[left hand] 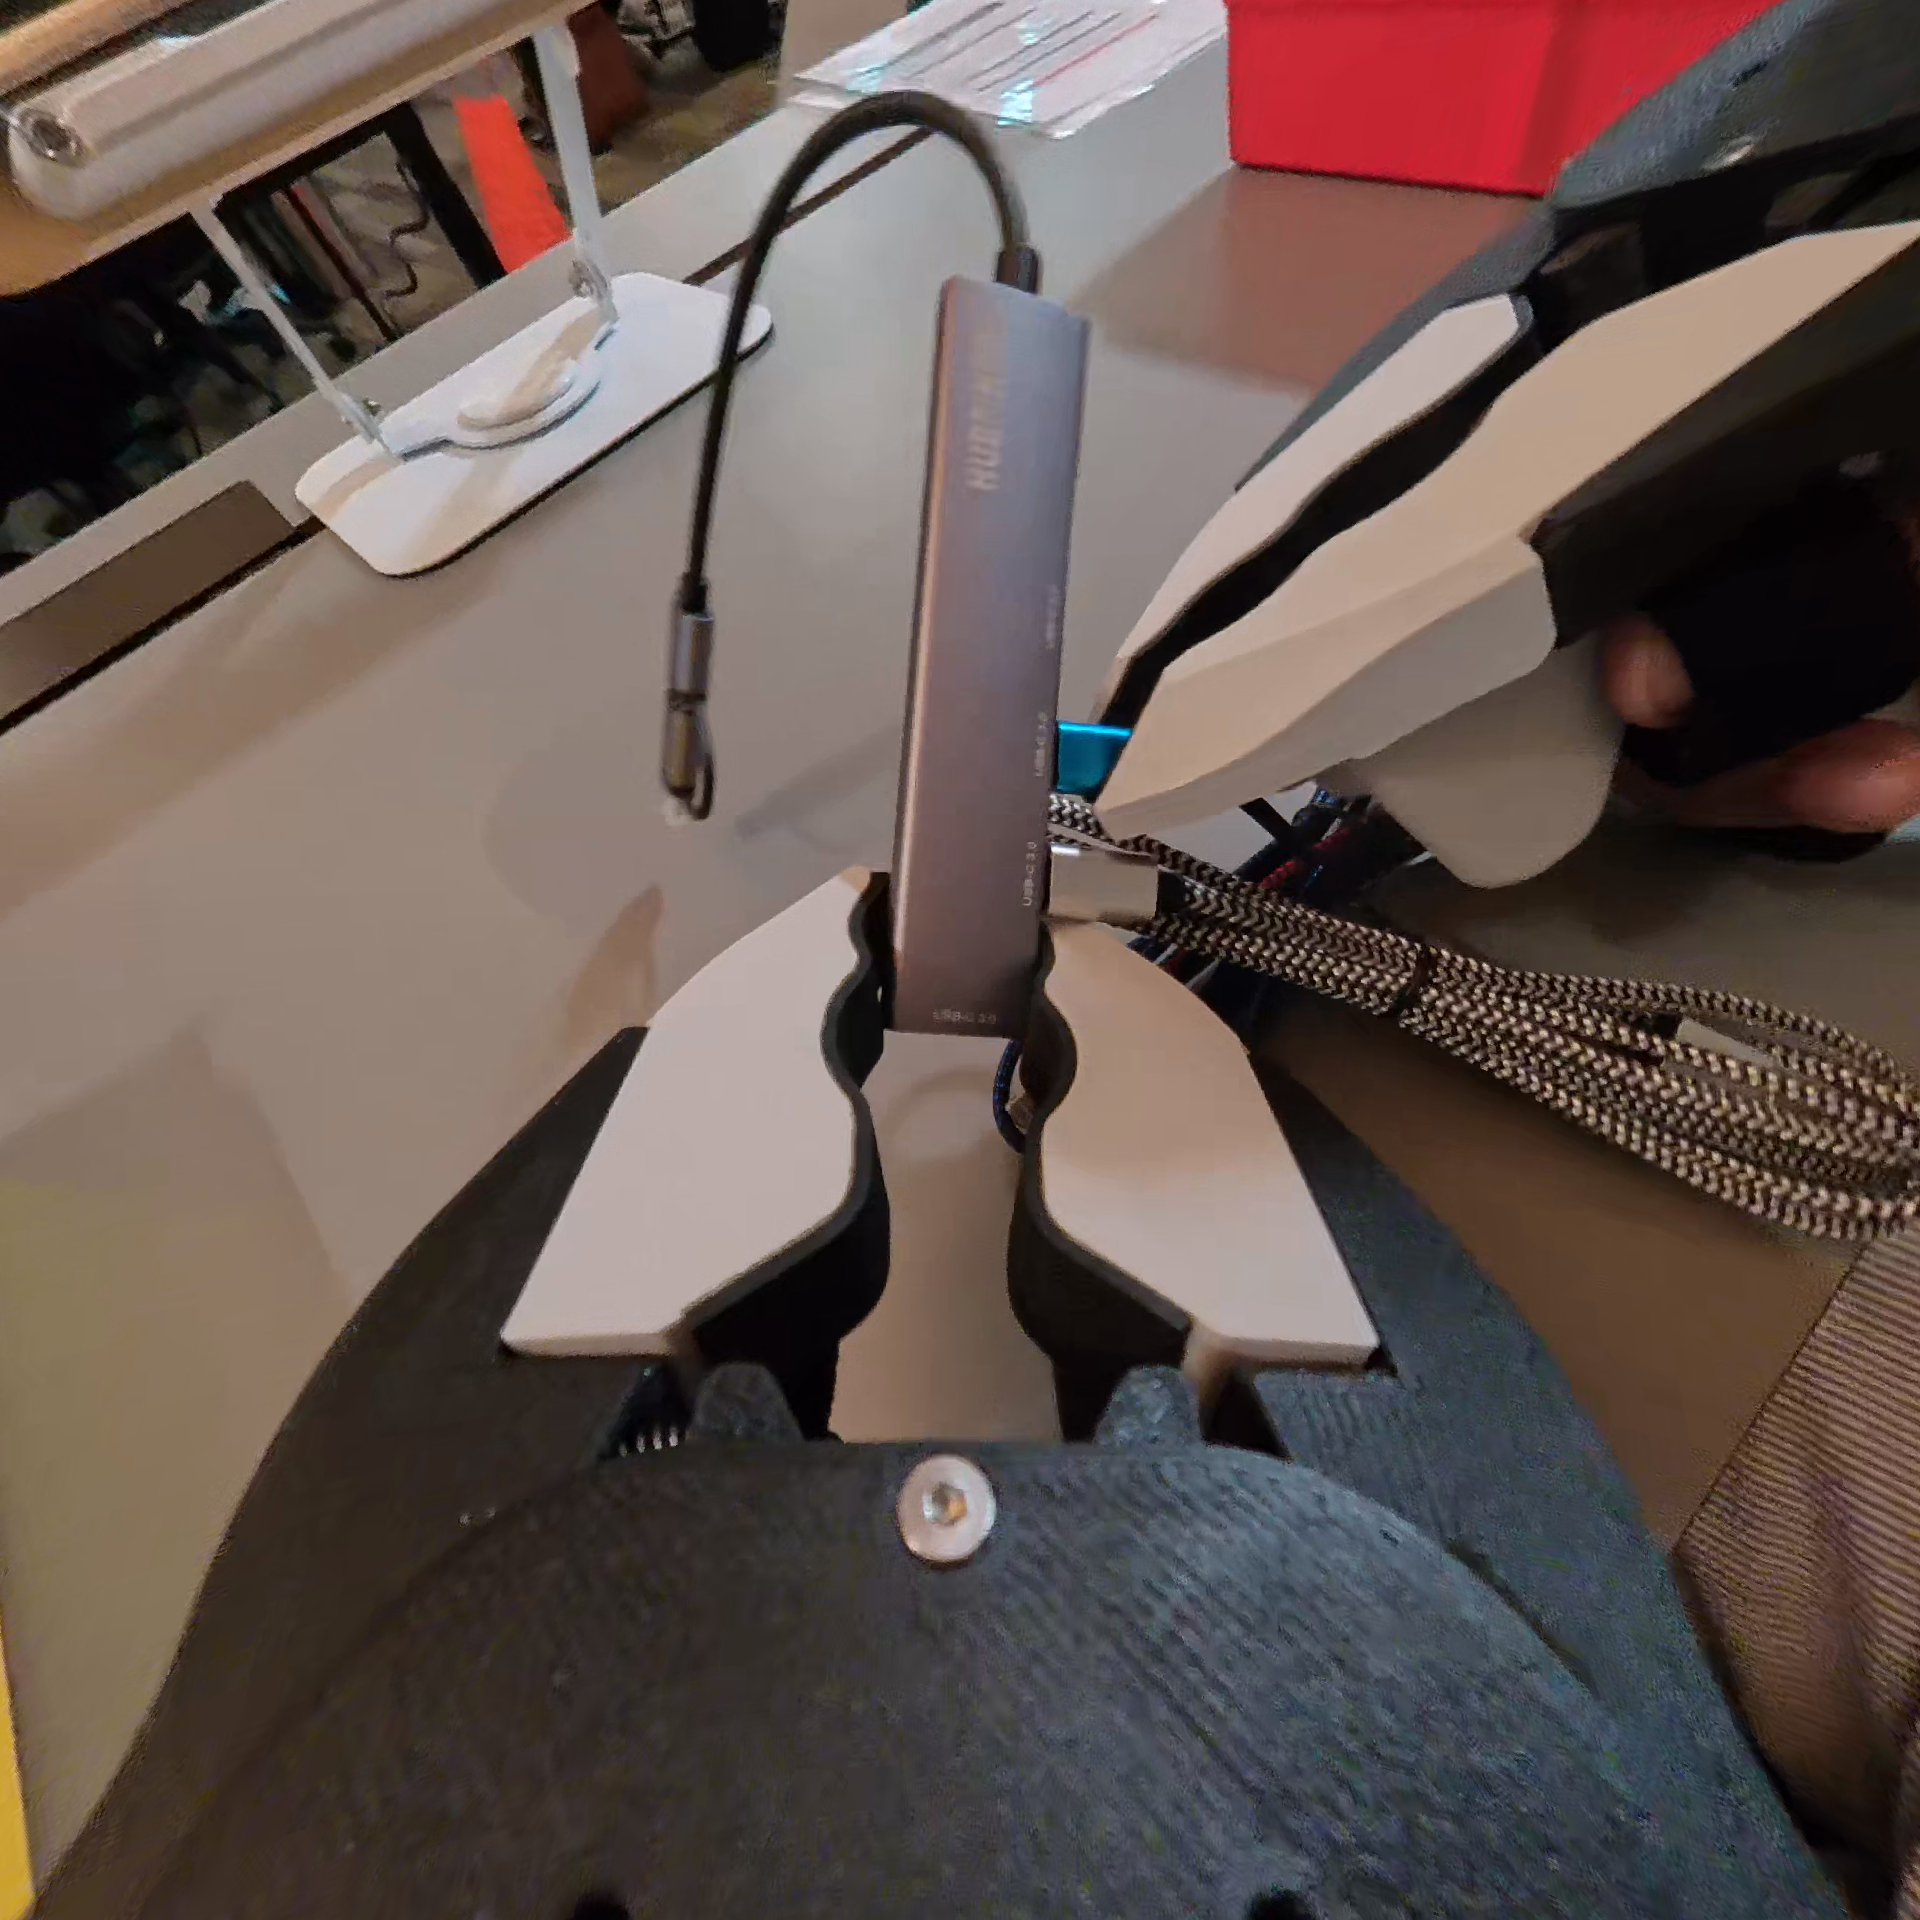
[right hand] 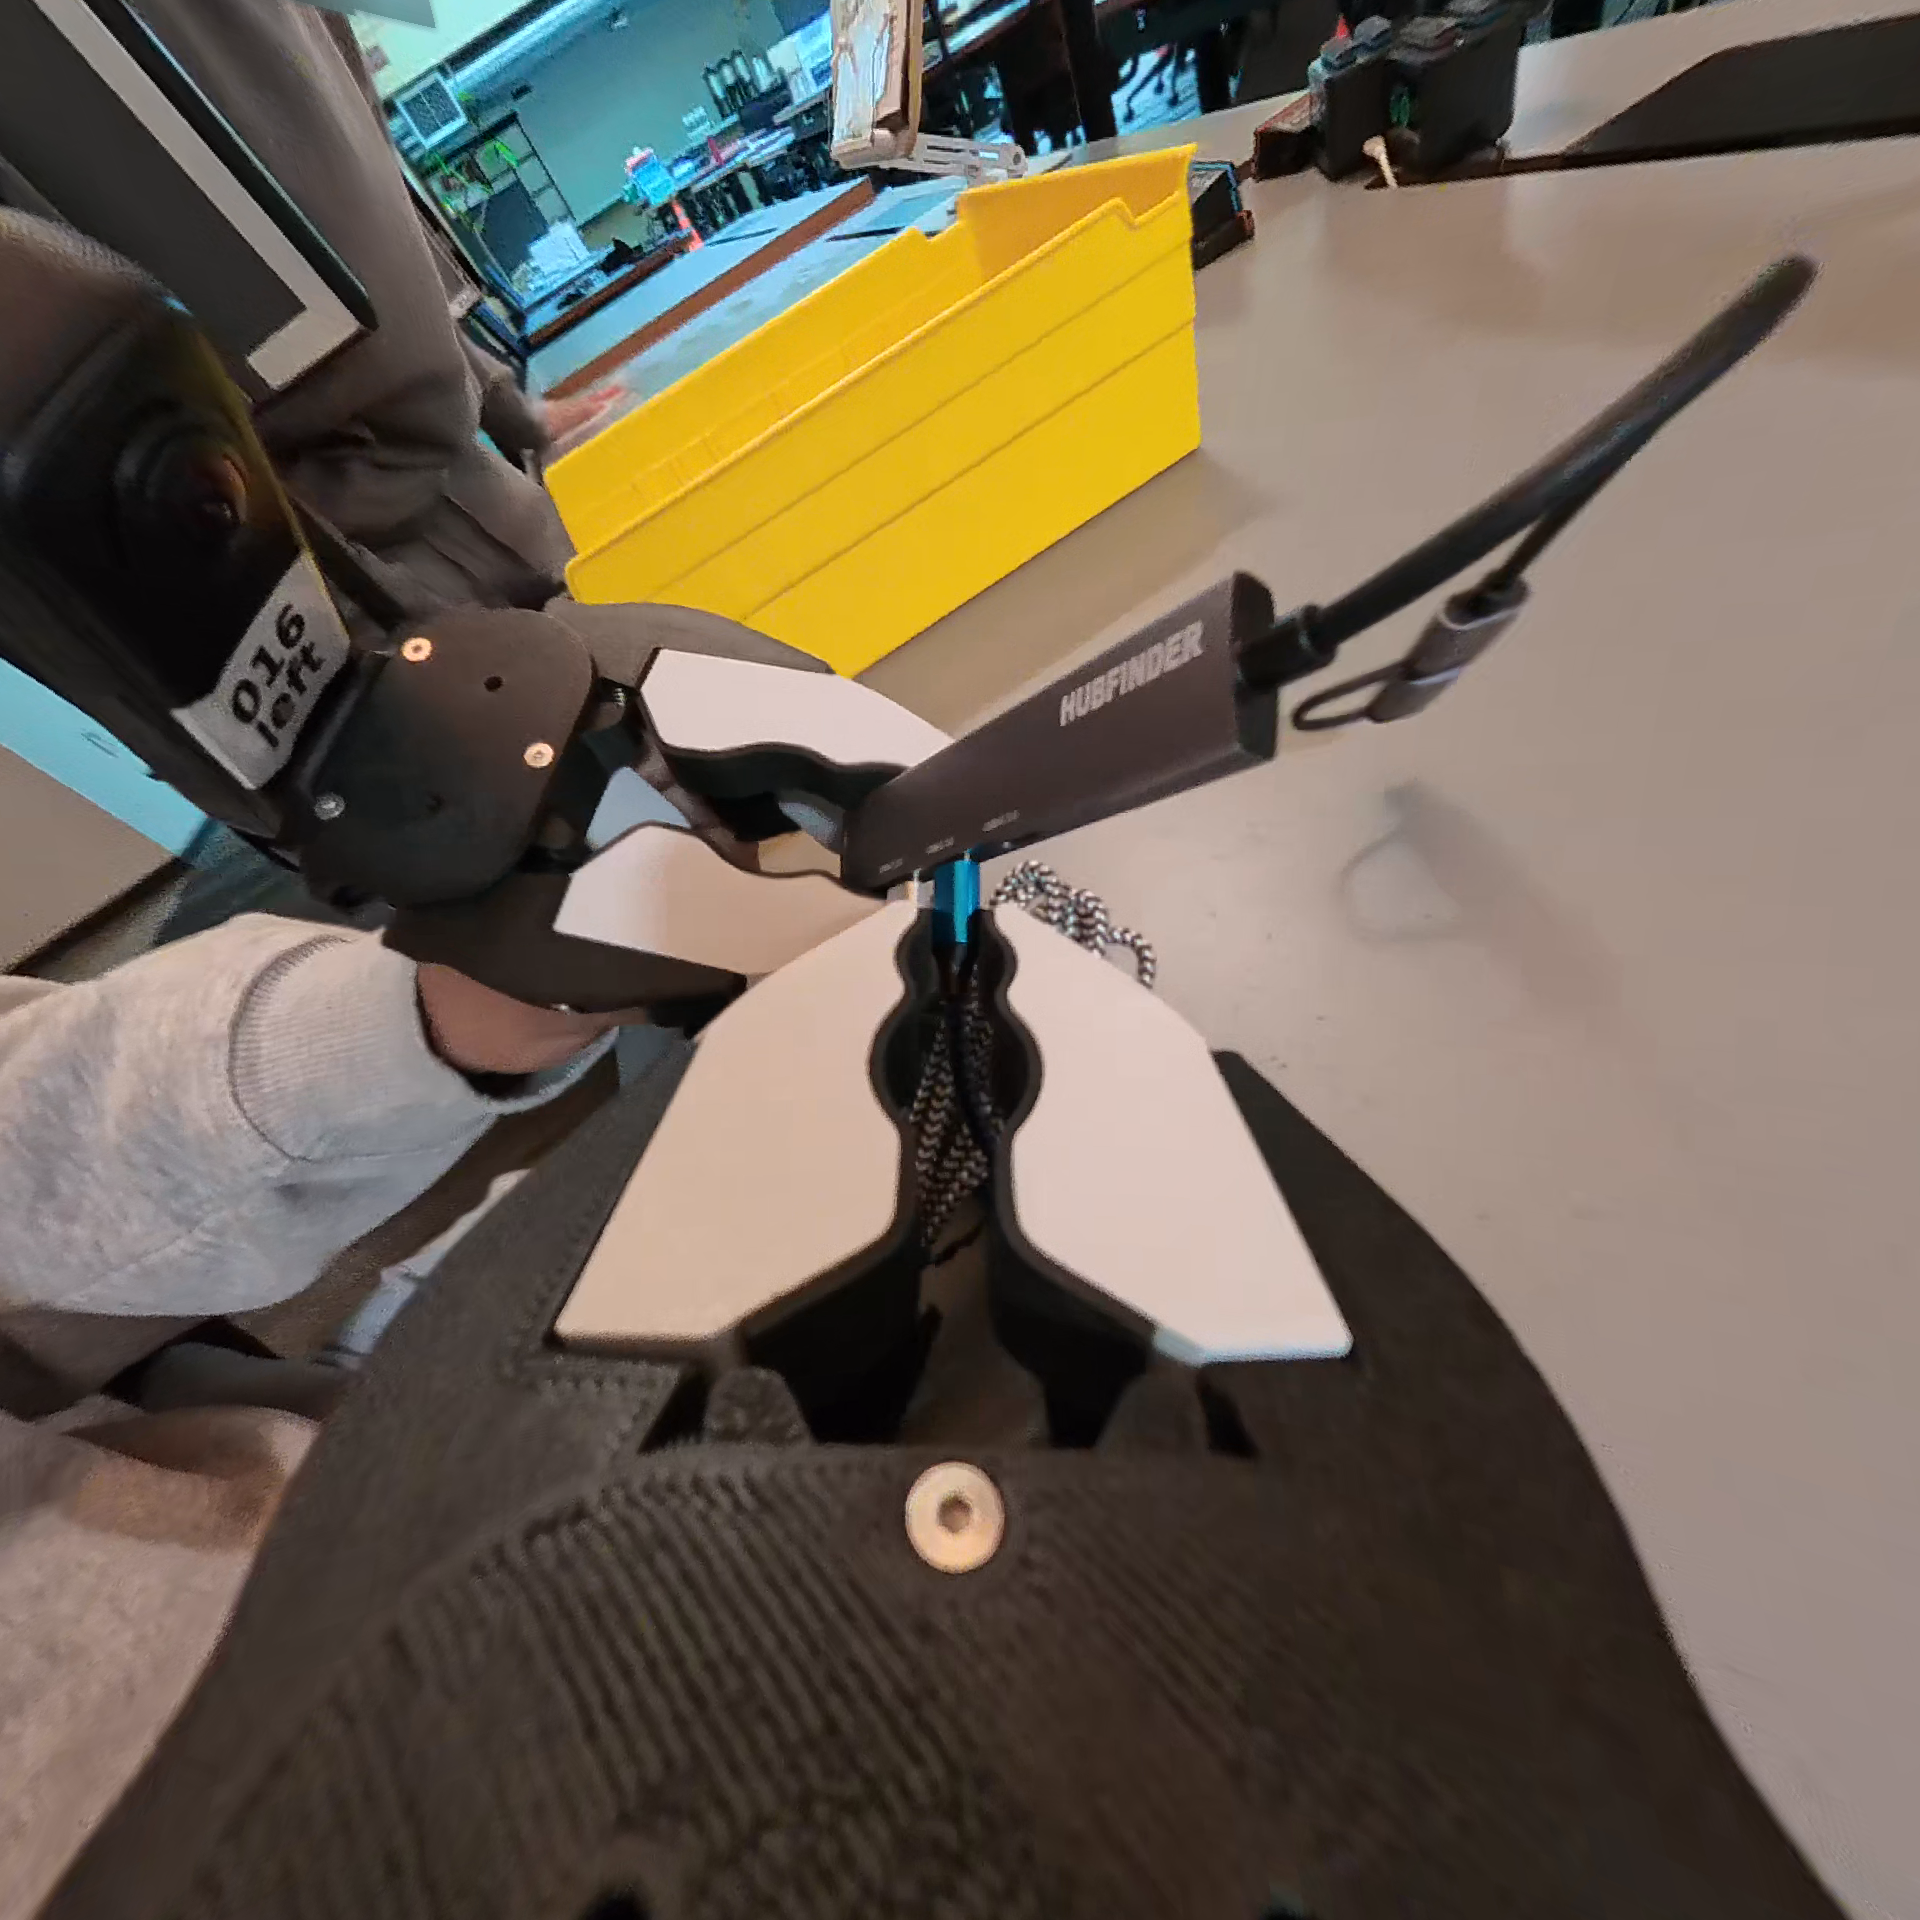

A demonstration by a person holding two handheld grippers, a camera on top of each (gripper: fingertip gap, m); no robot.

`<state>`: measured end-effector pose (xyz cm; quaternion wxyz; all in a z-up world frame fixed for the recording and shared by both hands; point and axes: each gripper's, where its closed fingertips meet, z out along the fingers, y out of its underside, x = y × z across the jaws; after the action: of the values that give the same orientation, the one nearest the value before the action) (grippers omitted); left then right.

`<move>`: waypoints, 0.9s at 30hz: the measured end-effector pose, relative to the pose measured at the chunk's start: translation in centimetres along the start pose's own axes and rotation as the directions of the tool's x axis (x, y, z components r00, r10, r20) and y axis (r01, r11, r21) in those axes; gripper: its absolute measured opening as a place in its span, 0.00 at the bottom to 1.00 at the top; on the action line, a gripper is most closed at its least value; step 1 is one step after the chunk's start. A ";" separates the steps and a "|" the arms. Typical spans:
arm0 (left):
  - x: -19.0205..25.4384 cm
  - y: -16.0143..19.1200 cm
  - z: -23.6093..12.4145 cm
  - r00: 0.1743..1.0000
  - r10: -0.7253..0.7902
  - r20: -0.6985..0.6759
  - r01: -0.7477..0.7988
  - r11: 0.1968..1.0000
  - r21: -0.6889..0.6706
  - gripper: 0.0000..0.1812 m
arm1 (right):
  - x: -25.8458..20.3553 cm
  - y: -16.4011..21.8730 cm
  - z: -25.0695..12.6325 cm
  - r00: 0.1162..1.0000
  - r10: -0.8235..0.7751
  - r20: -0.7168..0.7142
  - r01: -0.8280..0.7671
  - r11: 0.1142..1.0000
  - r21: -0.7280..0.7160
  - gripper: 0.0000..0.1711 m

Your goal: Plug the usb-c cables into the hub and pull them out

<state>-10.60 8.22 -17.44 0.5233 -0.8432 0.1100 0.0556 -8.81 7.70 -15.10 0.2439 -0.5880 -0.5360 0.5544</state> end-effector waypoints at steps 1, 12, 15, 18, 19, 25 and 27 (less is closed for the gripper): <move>-0.2 0.0 0.0 1.000 -0.012 0.008 0.012 1.000 0.001 0.12 | 0.0 0.0 0.0 1.000 0.015 0.006 -0.015 1.000 0.001 0.05; -1.0 0.4 0.2 0.992 -0.128 0.021 0.129 0.991 -0.028 0.12 | -1.2 -0.3 0.2 0.993 -0.116 -0.028 0.116 0.993 -0.008 0.03; -0.6 0.5 0.3 0.992 -0.127 -0.011 0.126 0.991 -0.037 0.12 | -1.1 -0.3 0.1 0.994 -0.108 -0.021 0.108 0.994 -0.009 0.03; -0.1 0.4 0.2 0.994 -0.103 -0.046 0.101 0.994 -0.035 0.12 | -0.9 -0.3 -0.2 0.994 -0.109 -0.027 0.109 0.994 0.001 0.03; 0.1 0.4 0.2 0.993 -0.097 -0.065 0.095 0.995 -0.037 0.12 | -0.8 -0.2 -0.3 0.990 -0.135 -0.041 0.135 0.991 -0.003 0.04; 0.2 -0.5 -0.7 0.982 -0.135 -0.134 0.142 0.989 0.046 0.15 | -0.6 -0.5 -0.5 0.970 -0.214 -0.112 0.215 0.977 0.001 0.04; 0.0 -1.3 -1.5 0.971 -0.166 -0.173 0.188 0.975 0.115 0.19 | 0.1 -0.5 -0.6 0.958 -0.244 -0.151 0.244 0.970 -0.019 0.04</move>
<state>-10.31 7.39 -15.66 0.5696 -0.8152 0.0800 -0.0678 -8.43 8.12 -14.51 0.3507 -0.5582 -0.5843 0.4734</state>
